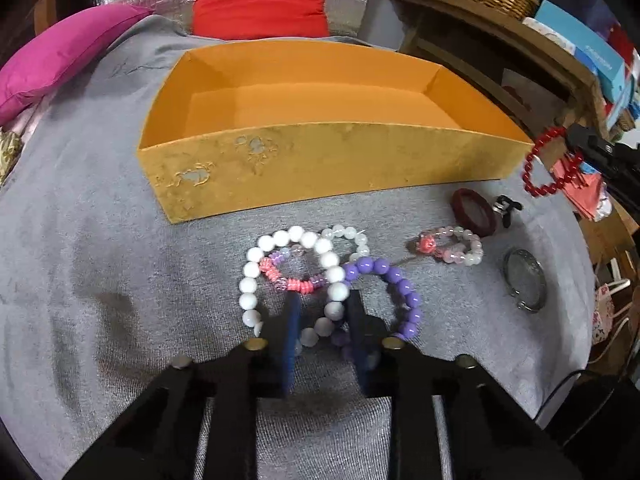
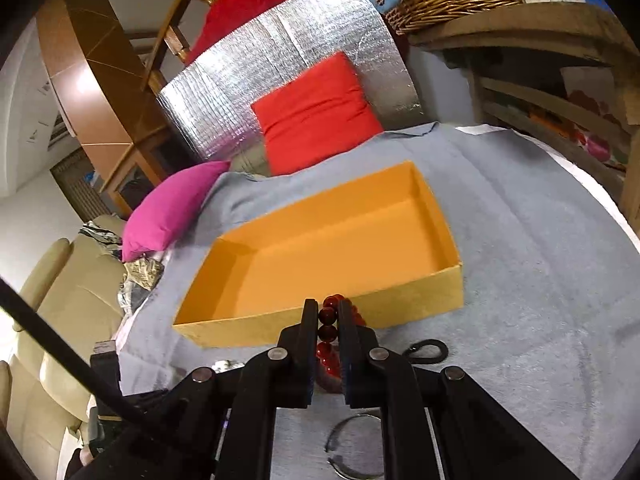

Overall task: Organize jewelry
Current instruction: 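Carry both bracelets over the orange box and open both grippers to drop them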

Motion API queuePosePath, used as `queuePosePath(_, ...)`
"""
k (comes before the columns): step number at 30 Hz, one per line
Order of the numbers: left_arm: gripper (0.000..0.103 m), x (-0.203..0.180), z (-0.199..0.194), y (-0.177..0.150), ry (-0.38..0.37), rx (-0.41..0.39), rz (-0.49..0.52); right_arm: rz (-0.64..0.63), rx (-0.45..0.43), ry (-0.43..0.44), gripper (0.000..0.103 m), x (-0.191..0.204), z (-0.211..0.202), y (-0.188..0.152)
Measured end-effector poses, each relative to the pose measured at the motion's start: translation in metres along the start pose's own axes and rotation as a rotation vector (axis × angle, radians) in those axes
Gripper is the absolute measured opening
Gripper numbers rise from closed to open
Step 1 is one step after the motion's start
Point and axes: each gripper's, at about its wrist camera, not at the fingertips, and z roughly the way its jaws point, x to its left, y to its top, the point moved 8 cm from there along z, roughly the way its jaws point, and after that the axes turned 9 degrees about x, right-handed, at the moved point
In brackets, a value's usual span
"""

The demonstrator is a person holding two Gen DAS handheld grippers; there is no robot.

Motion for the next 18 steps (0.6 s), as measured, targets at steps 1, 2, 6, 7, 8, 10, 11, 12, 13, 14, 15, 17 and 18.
queuePosePath(1, 0.015, 0.001, -0.002, -0.001, -0.009, -0.005, 0.004, -0.002, -0.001, 0.005, 0.010, 0.003, 0.001, 0.000)
queuePosePath(2, 0.013, 0.000, -0.004, -0.002, -0.017, -0.010, 0.009, -0.005, -0.001, 0.008, 0.010, 0.006, 0.002, 0.001)
queuePosePath(6, 0.012, 0.000, -0.012, -0.003, -0.041, -0.027, 0.027, -0.013, -0.017, 0.029, 0.010, 0.015, 0.002, 0.001)
queuePosePath(7, 0.012, -0.001, -0.015, -0.003, -0.046, -0.033, 0.029, -0.020, -0.031, 0.036, 0.010, 0.018, 0.000, 0.002)
queuePosePath(8, 0.012, -0.001, -0.020, -0.003, -0.048, -0.043, 0.034, -0.024, -0.041, 0.041, 0.010, 0.020, -0.003, 0.003)
queuePosePath(10, 0.012, 0.000, -0.028, -0.004, -0.064, -0.061, 0.042, -0.031, -0.064, 0.054, 0.010, 0.024, -0.007, 0.005)
queuePosePath(11, 0.010, 0.000, -0.033, -0.004, -0.078, -0.068, 0.040, -0.031, -0.072, 0.063, 0.010, 0.026, -0.008, 0.006)
queuePosePath(12, 0.010, 0.001, -0.038, -0.005, -0.093, -0.076, 0.035, -0.030, -0.079, 0.071, 0.010, 0.027, -0.010, 0.007)
queuePosePath(13, 0.010, 0.001, -0.042, -0.005, -0.107, -0.084, 0.032, -0.031, -0.084, 0.077, 0.010, 0.029, -0.010, 0.008)
queuePosePath(14, 0.010, 0.001, -0.049, -0.003, -0.125, -0.099, 0.030, -0.031, -0.094, 0.083, 0.010, 0.030, -0.012, 0.010)
queuePosePath(15, 0.010, 0.002, -0.054, -0.002, -0.138, -0.109, 0.029, -0.033, -0.106, 0.089, 0.010, 0.032, -0.013, 0.012)
queuePosePath(17, 0.010, 0.001, -0.070, 0.004, -0.179, -0.150, 0.027, -0.033, -0.122, 0.094, 0.010, 0.035, -0.014, 0.016)
queuePosePath(18, 0.010, 0.001, -0.077, 0.006, -0.190, -0.169, 0.029, -0.029, -0.126, 0.097, 0.010, 0.036, -0.014, 0.019)
